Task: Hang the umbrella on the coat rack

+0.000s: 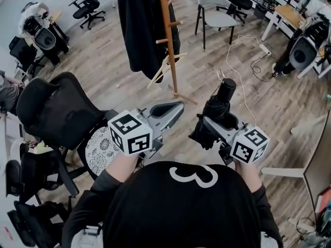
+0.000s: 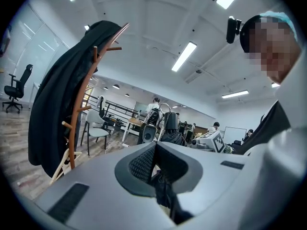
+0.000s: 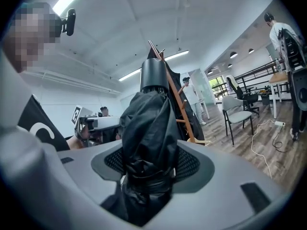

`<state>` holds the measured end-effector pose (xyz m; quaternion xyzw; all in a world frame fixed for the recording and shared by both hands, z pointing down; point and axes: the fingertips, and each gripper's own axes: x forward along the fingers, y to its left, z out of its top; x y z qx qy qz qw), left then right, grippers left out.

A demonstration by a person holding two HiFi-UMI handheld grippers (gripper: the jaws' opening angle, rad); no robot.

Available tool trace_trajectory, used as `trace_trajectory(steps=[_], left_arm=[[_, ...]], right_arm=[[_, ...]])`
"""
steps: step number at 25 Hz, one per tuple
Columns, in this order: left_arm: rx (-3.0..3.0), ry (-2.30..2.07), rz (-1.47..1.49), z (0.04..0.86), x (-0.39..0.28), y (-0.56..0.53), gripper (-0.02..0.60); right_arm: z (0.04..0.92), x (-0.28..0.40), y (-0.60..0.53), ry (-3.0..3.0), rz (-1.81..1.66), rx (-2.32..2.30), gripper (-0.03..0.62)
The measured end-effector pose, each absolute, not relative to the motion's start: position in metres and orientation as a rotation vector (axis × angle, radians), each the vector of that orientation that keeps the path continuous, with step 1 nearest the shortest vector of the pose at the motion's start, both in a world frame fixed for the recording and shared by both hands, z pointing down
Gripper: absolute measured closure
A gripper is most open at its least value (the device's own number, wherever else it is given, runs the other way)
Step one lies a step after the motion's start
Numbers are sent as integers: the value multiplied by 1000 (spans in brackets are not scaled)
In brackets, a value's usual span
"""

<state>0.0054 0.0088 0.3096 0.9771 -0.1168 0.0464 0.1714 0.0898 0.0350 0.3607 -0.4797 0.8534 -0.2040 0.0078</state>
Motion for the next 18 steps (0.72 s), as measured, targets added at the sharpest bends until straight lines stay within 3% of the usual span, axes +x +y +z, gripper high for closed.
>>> trace_trajectory(steps=[18], left_arm=[[2742,-332,91,316,7,-135,566]], right_arm=[[372,109,-104,2615,-703,-1559,330]])
